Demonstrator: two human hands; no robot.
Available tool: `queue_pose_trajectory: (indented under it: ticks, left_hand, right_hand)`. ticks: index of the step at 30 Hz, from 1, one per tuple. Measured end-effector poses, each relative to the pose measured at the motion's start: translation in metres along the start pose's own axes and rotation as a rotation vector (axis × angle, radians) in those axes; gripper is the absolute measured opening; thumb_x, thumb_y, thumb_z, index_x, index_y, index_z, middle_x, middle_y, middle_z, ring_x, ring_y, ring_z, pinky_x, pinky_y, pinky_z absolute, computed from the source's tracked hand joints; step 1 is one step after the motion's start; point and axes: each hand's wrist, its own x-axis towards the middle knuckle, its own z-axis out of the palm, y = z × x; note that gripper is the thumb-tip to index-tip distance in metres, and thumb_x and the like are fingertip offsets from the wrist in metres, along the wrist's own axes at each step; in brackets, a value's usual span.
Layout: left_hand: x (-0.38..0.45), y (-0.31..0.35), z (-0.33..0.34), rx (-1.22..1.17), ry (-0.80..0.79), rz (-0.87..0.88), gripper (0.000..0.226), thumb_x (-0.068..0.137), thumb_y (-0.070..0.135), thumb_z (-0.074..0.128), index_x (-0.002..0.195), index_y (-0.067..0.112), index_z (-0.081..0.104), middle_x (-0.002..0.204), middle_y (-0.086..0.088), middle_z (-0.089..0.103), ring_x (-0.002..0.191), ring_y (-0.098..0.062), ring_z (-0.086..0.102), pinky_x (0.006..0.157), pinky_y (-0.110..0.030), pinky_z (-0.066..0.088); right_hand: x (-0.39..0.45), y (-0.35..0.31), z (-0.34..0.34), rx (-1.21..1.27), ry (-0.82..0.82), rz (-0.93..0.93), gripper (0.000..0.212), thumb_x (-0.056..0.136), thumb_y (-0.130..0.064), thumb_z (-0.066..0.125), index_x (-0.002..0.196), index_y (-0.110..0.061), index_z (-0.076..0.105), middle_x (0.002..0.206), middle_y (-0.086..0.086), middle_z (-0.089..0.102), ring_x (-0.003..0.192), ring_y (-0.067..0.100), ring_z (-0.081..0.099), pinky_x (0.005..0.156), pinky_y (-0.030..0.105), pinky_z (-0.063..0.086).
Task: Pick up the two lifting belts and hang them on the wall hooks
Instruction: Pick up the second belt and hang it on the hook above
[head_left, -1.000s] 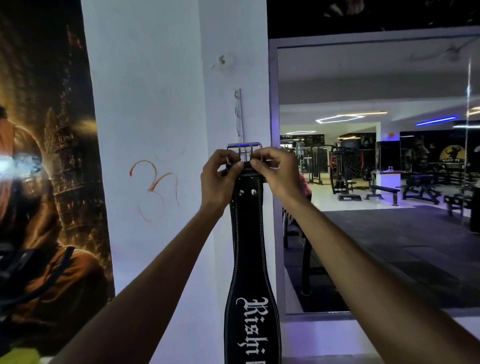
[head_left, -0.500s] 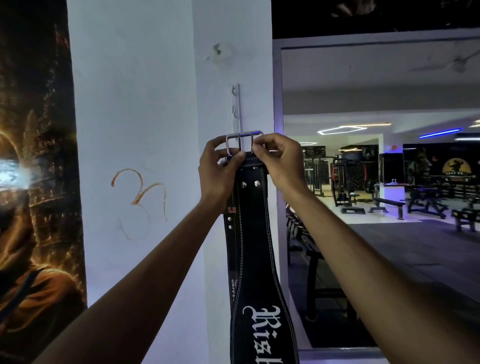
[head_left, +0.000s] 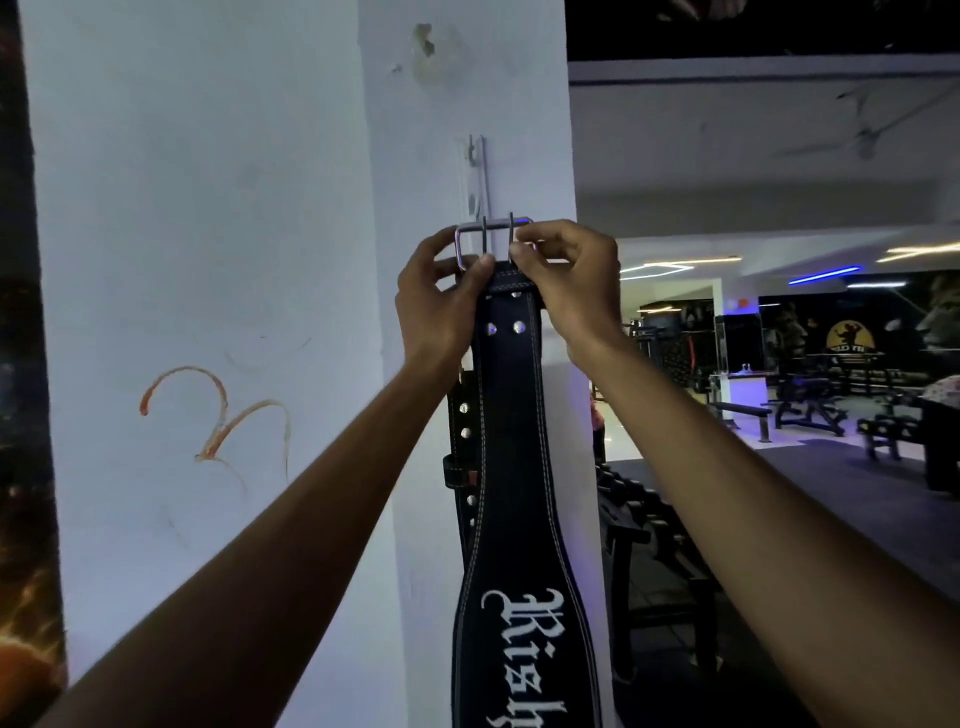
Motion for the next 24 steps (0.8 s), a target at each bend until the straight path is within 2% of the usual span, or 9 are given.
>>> queue_pose_trajectory:
  ticks: [3, 6, 8, 13, 16, 19, 24]
  left_hand:
    - [0.024, -0.006, 0.002, 0.003, 0.012, 0.033, 0.040, 0.088, 0.020, 0.075, 0.127, 0.017, 0.064, 0.100, 0.002, 0.072, 0.093, -0.001, 0.069, 0.074, -0.013, 0.054]
    - [0.047, -0.012, 0.006, 0.011, 0.004, 0.053, 0.039, 0.089, 0.022, 0.075, 0.126, 0.018, 0.063, 0.109, -0.005, 0.072, 0.100, -0.011, 0.071, 0.073, -0.015, 0.055]
    - [0.061, -0.017, 0.011, 0.012, 0.006, 0.040, 0.039, 0.088, 0.022, 0.075, 0.126, 0.020, 0.063, 0.110, -0.006, 0.072, 0.098, -0.014, 0.072, 0.069, -0.014, 0.055]
    - [0.084, -0.031, 0.019, 0.005, 0.024, -0.018, 0.041, 0.084, 0.025, 0.079, 0.122, 0.022, 0.065, 0.104, -0.005, 0.075, 0.088, -0.020, 0.076, 0.078, -0.034, 0.062]
    - [0.096, -0.038, 0.023, -0.012, 0.013, -0.059, 0.042, 0.080, 0.027, 0.083, 0.119, 0.023, 0.066, 0.104, -0.007, 0.075, 0.090, -0.026, 0.077, 0.084, -0.048, 0.063]
    - [0.109, -0.042, 0.026, 0.008, 0.019, -0.070, 0.047, 0.076, 0.028, 0.085, 0.120, 0.019, 0.068, 0.104, -0.010, 0.075, 0.091, -0.029, 0.077, 0.084, -0.050, 0.063]
    - [0.116, -0.048, 0.025, -0.009, 0.006, -0.120, 0.046, 0.078, 0.025, 0.085, 0.121, 0.017, 0.069, 0.096, -0.012, 0.079, 0.083, -0.025, 0.078, 0.082, -0.045, 0.064]
  right_hand:
    - [0.021, 0.006, 0.015, 0.011, 0.002, -0.008, 0.007, 0.082, -0.014, 0.076, 0.089, -0.014, 0.076, 0.083, -0.009, 0.073, 0.079, 0.004, 0.068, 0.075, 0.033, 0.061]
    - [0.040, 0.015, 0.027, -0.003, 0.039, -0.015, 0.006, 0.081, -0.017, 0.077, 0.087, -0.017, 0.076, 0.081, -0.010, 0.074, 0.076, 0.001, 0.068, 0.076, 0.032, 0.060]
    - [0.050, 0.020, 0.031, -0.019, 0.054, -0.011, 0.006, 0.081, -0.019, 0.077, 0.087, -0.018, 0.077, 0.082, -0.008, 0.075, 0.078, 0.004, 0.069, 0.080, 0.036, 0.060]
    - [0.069, 0.036, 0.043, -0.053, 0.040, 0.036, 0.007, 0.081, -0.023, 0.077, 0.088, -0.020, 0.077, 0.082, -0.005, 0.076, 0.081, 0.007, 0.071, 0.084, 0.039, 0.059]
    - [0.079, 0.045, 0.048, -0.037, 0.048, 0.047, 0.007, 0.081, -0.023, 0.077, 0.087, -0.020, 0.077, 0.083, -0.003, 0.077, 0.081, 0.009, 0.071, 0.085, 0.040, 0.059]
    - [0.089, 0.051, 0.052, -0.037, 0.063, 0.033, 0.006, 0.081, -0.022, 0.077, 0.087, -0.019, 0.078, 0.083, -0.005, 0.077, 0.081, 0.009, 0.071, 0.085, 0.040, 0.059]
    - [0.096, 0.059, 0.055, -0.019, 0.037, 0.071, 0.009, 0.079, -0.026, 0.077, 0.086, -0.020, 0.078, 0.078, -0.002, 0.076, 0.078, 0.013, 0.073, 0.082, 0.042, 0.060]
